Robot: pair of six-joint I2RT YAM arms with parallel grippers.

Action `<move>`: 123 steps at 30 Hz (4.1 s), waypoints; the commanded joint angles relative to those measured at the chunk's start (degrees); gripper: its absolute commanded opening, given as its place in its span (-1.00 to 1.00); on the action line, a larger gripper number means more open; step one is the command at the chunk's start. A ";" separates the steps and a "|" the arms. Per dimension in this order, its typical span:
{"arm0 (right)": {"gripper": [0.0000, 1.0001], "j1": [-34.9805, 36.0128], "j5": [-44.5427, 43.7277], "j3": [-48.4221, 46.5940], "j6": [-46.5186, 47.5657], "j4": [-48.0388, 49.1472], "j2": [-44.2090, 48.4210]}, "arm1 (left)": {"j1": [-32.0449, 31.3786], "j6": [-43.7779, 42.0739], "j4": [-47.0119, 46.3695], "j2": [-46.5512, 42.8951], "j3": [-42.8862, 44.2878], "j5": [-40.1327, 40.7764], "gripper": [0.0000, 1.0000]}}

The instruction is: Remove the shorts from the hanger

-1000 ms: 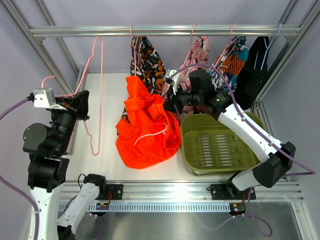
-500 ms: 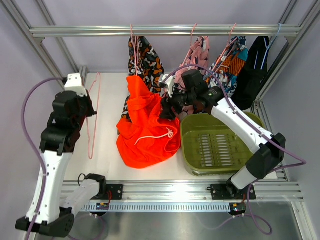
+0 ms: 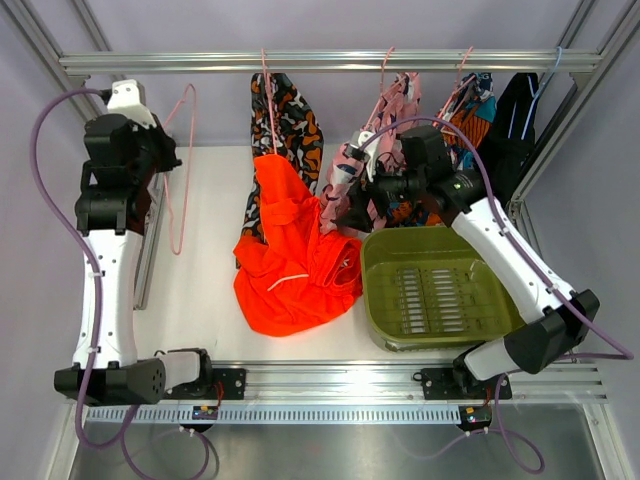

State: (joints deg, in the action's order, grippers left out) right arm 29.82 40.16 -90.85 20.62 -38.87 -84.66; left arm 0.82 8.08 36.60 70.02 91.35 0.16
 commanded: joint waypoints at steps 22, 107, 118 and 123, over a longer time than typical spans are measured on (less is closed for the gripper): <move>0.78 -3.54 3.61 5.24 0.74 1.17 8.63 | 13.33 20.49 -20.87 17.78 19.20 -21.87 -1.00; 0.84 -3.90 6.77 6.83 0.47 1.87 9.34 | 7.27 11.62 -16.02 9.01 3.75 -12.03 0.78; 0.86 -3.55 16.60 1.56 9.77 -9.54 3.63 | 7.18 5.81 -18.68 -12.70 -15.22 -17.64 0.98; 0.86 0.14 17.15 -0.03 29.77 -20.52 1.26 | 7.18 8.44 -17.53 -24.46 -24.80 -20.55 0.98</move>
State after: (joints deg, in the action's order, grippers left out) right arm 27.24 54.72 -88.68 35.07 -50.52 -82.70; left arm 7.97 16.10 19.79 50.50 70.74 -16.73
